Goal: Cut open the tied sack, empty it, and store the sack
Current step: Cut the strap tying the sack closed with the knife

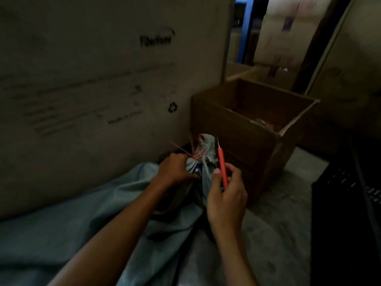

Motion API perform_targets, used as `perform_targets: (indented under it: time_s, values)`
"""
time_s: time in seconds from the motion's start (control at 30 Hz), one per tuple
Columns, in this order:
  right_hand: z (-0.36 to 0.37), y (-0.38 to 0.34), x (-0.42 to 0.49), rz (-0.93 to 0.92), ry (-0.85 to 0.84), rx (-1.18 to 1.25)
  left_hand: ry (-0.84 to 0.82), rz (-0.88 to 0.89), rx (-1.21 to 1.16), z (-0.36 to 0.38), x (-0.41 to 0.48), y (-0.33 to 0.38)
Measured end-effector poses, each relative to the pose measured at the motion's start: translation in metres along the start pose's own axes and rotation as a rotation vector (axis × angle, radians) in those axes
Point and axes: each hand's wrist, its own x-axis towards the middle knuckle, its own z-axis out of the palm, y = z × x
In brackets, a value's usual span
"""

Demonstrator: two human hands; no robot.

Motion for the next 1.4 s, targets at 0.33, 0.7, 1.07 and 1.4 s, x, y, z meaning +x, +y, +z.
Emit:
perform_targets:
  time_s: [0.33,0.7,1.07,1.4]
  values:
    - [-0.032,-0.14,-0.008,-0.442,-0.284,0.064,0.265,-0.238,-0.766,-0.142,-0.129,0.021]
    - [-0.064,-0.121,-0.017,-0.467,-0.376,0.059,0.084,-0.291,-1.099,-0.147,-0.169,0.03]
    - [-0.093,-0.106,-0.031,-0.625,-0.36,-0.18,0.278,-0.138,-1.114,-0.147,-0.174,0.025]
    - [-0.107,-0.1,-0.031,-0.652,-0.41,-0.329,0.252,-0.066,-1.071,-0.151,-0.184,0.039]
